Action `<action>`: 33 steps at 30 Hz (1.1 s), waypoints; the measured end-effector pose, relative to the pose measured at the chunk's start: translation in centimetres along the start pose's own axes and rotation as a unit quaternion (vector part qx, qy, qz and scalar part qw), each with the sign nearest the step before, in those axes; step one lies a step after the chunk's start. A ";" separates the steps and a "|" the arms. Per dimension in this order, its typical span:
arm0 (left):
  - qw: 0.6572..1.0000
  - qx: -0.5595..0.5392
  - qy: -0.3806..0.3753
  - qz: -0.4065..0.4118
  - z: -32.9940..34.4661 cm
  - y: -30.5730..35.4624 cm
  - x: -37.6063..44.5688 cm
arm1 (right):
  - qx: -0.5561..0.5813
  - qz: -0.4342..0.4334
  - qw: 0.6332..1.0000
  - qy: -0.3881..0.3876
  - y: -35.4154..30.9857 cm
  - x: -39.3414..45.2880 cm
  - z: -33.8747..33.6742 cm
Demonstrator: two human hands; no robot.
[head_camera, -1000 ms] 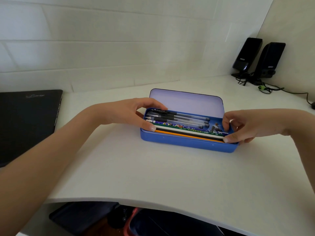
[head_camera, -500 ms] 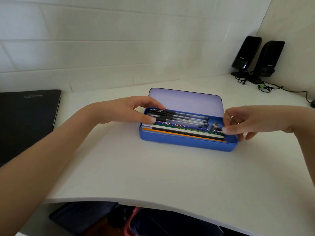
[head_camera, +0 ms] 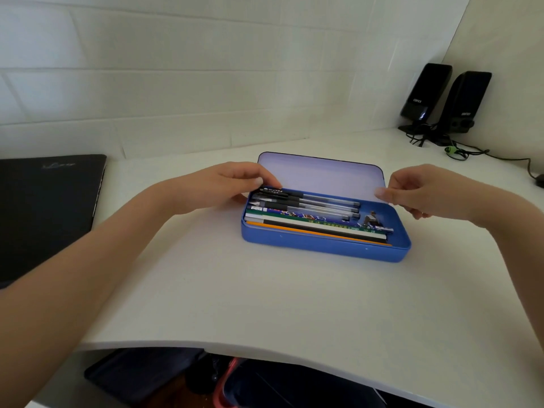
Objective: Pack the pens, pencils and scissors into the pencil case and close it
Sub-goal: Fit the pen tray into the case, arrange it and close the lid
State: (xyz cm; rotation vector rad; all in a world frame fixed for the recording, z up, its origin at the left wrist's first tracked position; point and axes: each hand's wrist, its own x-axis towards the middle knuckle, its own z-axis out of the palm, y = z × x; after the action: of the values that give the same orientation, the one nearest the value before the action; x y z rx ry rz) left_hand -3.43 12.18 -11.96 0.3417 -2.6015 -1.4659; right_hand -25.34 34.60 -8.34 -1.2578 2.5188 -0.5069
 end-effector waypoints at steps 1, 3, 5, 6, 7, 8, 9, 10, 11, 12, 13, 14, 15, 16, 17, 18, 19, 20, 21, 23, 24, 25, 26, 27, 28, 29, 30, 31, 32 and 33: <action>1.000 -0.003 0.001 -0.001 0.0 -0.1 0.1 | 0.003 -0.001 1.000 0.009 0.0 0.1 0.0; 1.000 -0.010 -0.003 -0.001 -0.1 -0.2 0.1 | 0.006 0.000 1.000 0.010 0.0 0.1 0.1; 1.000 -0.001 -0.007 -0.001 -0.3 -0.1 0.0 | 0.006 0.002 1.000 0.004 -0.1 0.1 0.2; 1.000 0.009 -0.009 0.001 -0.3 -0.1 0.0 | 0.008 0.003 1.000 0.001 -0.1 0.1 0.2; 1.000 0.018 -0.011 0.003 -0.3 0.0 -0.1 | 0.010 0.005 1.000 -0.003 -0.2 0.1 0.3; 1.000 0.022 -0.012 0.005 -0.3 0.0 -0.1 | 0.012 0.007 1.000 -0.006 -0.2 0.1 0.3; 1.000 0.022 -0.012 0.005 -0.3 0.0 -0.1 | 0.016 0.008 1.000 -0.010 -0.3 0.1 0.4; 1.000 0.019 -0.013 0.004 -0.3 0.0 -0.1 | 0.018 0.009 1.000 -0.013 -0.3 0.2 0.4; 1.000 0.016 -0.014 0.003 -0.3 0.0 -0.1 | 0.019 0.007 1.000 -0.014 -0.4 0.2 0.5; 1.000 0.014 -0.016 0.003 -0.2 0.0 -0.1 | 0.018 0.004 1.000 -0.014 -0.4 0.2 0.5; 1.000 0.011 -0.016 0.003 -0.2 0.0 -0.1 | 0.015 -0.002 1.000 -0.013 -0.4 0.2 0.5; 1.000 0.006 -0.015 0.003 -0.2 0.0 -0.1 | 0.011 -0.009 1.000 -0.010 -0.4 0.1 0.5; 1.000 0.001 -0.014 0.003 -0.2 0.0 -0.1 | 0.009 -0.016 1.000 -0.010 -0.5 0.1 0.4; 1.000 -0.001 -0.014 0.002 -0.3 0.0 -0.1 | 0.012 -0.023 1.000 -0.011 -0.5 0.0 0.3; 1.000 -0.001 -0.015 0.002 -0.3 0.0 -0.1 | 0.017 -0.031 0.999 -0.013 -0.6 -0.1 0.3; 1.000 0.002 -0.015 0.002 -0.3 0.0 0.0 | 0.022 -0.039 0.999 -0.014 -0.6 -0.2 0.2; 1.000 0.002 -0.015 0.003 -0.2 0.0 0.0 | 0.025 -0.045 0.999 -0.013 -0.7 -0.2 0.3; 1.000 0.000 -0.015 0.004 -0.2 0.0 0.0 | 0.026 -0.051 0.998 -0.010 -0.8 -0.2 0.4; 1.000 -0.005 -0.014 0.005 -0.1 0.0 0.0 | 0.026 -0.054 0.998 -0.007 -0.8 -0.2 0.5; 1.000 -0.011 -0.015 0.008 0.0 0.1 0.1 | 0.024 -0.060 0.998 0.002 -0.9 0.0 0.9; 1.000 -0.014 -0.017 0.009 0.0 0.1 0.1 | 0.021 -0.061 0.998 0.007 -1.0 0.1 1.0; 1.000 -0.017 -0.018 0.008 0.0 0.1 0.1 | 0.017 -0.062 0.998 0.014 -1.0 0.2 1.2; 1.000 -0.020 -0.018 0.007 -0.1 0.1 0.1 | 0.010 -0.063 0.998 0.021 -1.1 0.3 1.4; 1.000 -0.021 -0.017 0.006 -0.1 0.1 0.1 | 0.005 -0.063 0.998 0.029 -1.1 0.4 1.5; 1.000 -0.022 -0.017 0.005 -0.1 0.1 0.1 | 0.000 -0.063 0.997 0.035 -1.1 0.5 1.7; 1.000 -0.022 -0.017 0.005 -0.1 0.1 0.1 | -0.006 -0.063 0.997 0.041 -1.2 0.6 1.8; 1.000 -0.021 -0.017 0.005 -0.1 0.1 0.1 | -0.012 -0.064 0.997 0.047 -1.2 0.6 2.0; 1.000 -0.021 -0.017 0.004 -0.1 0.2 0.0 | -0.017 -0.065 0.996 0.054 -1.3 0.6 2.1; 1.000 -0.021 -0.015 0.003 -0.1 0.2 0.0 | -0.020 -0.067 0.996 0.060 -1.5 0.6 2.2; 1.000 -0.021 -0.013 0.001 -0.1 0.2 0.0 | -0.022 -0.068 0.995 0.066 -1.6 0.6 2.3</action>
State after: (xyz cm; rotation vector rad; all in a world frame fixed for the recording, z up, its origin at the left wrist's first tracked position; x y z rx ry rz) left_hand -3.46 12.20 -11.69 0.3164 -2.5854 -1.5331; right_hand -23.63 32.79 -9.82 -1.4663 2.5762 -0.5858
